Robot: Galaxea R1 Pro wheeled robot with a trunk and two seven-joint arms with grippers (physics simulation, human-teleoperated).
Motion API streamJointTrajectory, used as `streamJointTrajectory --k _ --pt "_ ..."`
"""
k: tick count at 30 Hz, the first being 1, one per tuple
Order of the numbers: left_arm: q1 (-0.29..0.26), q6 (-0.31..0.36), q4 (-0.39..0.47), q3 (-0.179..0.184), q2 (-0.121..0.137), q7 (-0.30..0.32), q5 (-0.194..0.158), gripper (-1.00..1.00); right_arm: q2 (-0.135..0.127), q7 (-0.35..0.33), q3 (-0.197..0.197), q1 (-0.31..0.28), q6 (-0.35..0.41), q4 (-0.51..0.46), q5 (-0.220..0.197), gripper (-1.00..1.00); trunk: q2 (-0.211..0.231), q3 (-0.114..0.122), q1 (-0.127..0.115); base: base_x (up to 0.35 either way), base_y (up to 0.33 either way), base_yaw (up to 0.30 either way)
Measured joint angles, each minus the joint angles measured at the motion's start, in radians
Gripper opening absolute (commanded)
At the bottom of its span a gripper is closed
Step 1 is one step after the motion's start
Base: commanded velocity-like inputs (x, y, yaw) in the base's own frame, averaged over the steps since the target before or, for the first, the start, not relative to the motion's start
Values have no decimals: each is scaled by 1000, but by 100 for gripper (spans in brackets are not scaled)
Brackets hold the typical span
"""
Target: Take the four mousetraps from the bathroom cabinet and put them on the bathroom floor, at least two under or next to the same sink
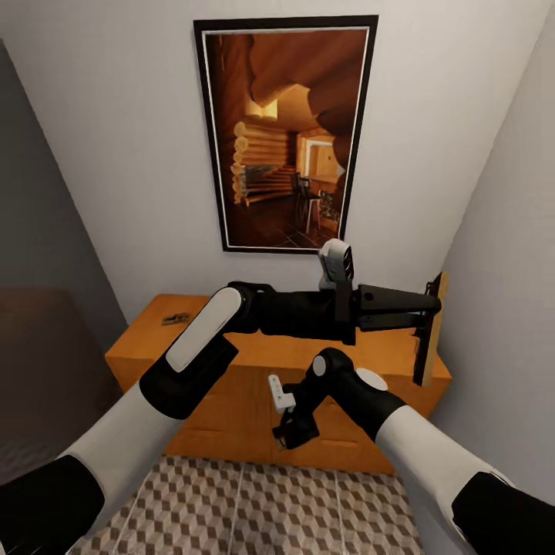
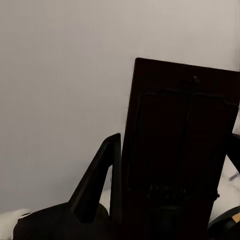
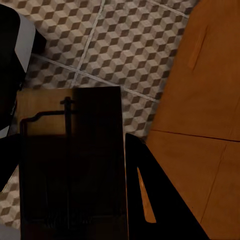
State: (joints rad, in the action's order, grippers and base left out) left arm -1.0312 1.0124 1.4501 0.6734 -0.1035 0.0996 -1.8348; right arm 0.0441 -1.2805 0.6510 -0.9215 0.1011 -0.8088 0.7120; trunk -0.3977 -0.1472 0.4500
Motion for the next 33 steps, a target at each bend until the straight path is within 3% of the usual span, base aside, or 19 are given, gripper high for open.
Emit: streamJointTrajectory --k 4,13,14,18,33 --pt "0 0 0 0 2 1 0 -100 0 0 0 0 0 0 0 -100 0 0 0 -277 0 0" --pt "0 0 0 -2 8 3 -1 -100 0 0 0 1 0 0 0 -100 0 0 -1 -29 0 0" --pt "0 0 0 -37 14 1 -2 -100 0 0 0 1 0 1 -1 -100 0 0 -1 0 0 0" --pt "0 0 0 -43 15 1 1 -100 -1 0 0 25 -1 -3 6 -100 0 0 -1 0 0 0" --pt "0 2 1 -70 19 1 0 -100 -9 -3 -1 28 -9 -13 1 -100 0 0 -1 0 0 0"
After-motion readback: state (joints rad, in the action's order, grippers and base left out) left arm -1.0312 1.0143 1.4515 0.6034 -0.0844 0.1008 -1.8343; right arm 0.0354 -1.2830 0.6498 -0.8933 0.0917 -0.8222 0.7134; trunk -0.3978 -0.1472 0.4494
